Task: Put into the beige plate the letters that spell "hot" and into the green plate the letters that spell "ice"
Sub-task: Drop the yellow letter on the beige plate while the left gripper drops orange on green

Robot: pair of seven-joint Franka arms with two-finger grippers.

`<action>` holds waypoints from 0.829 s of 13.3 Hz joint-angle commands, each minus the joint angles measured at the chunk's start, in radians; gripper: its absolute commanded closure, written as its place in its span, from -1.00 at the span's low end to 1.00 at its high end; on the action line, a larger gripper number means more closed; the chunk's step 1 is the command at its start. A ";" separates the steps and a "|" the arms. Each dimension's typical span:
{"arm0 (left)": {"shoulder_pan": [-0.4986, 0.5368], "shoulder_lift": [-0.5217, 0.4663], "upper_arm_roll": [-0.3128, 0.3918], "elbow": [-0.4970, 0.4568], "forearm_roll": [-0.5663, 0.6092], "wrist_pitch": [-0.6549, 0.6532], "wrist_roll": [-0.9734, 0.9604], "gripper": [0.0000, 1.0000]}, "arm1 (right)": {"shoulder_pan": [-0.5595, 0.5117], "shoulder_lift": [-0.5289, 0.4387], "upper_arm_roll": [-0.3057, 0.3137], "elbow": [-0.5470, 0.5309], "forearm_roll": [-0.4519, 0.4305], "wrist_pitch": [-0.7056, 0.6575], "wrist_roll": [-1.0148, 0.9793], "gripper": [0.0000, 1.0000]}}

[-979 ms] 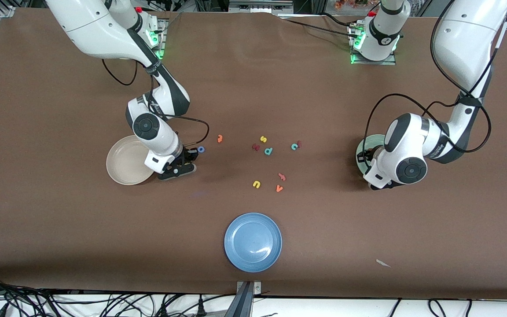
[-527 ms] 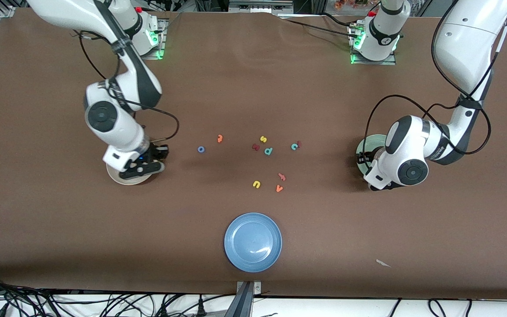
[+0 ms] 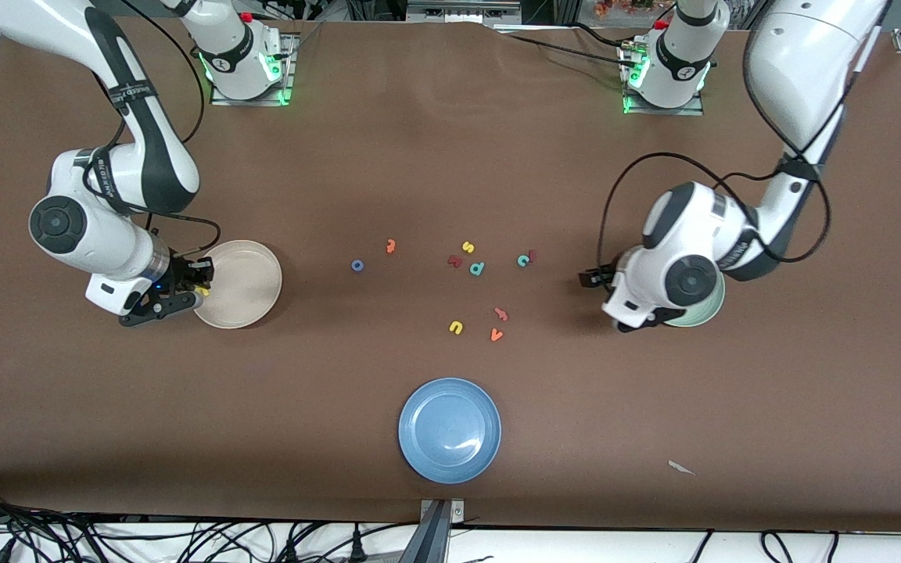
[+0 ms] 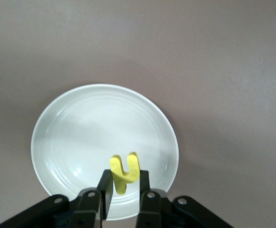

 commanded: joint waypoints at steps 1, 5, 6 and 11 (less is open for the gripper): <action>-0.091 -0.005 0.008 -0.070 0.002 0.174 -0.115 -1.00 | -0.004 -0.008 0.015 -0.023 0.057 -0.007 -0.008 0.27; -0.157 -0.002 0.009 -0.179 0.109 0.425 -0.210 -1.00 | -0.003 -0.008 0.017 -0.026 0.077 -0.010 0.003 0.05; -0.162 0.007 0.008 -0.193 0.144 0.461 -0.226 -1.00 | -0.003 -0.006 0.019 -0.026 0.078 -0.010 0.007 0.03; -0.202 0.055 0.008 -0.193 0.276 0.473 -0.317 -1.00 | 0.001 0.016 0.113 -0.016 0.085 0.002 0.198 -0.03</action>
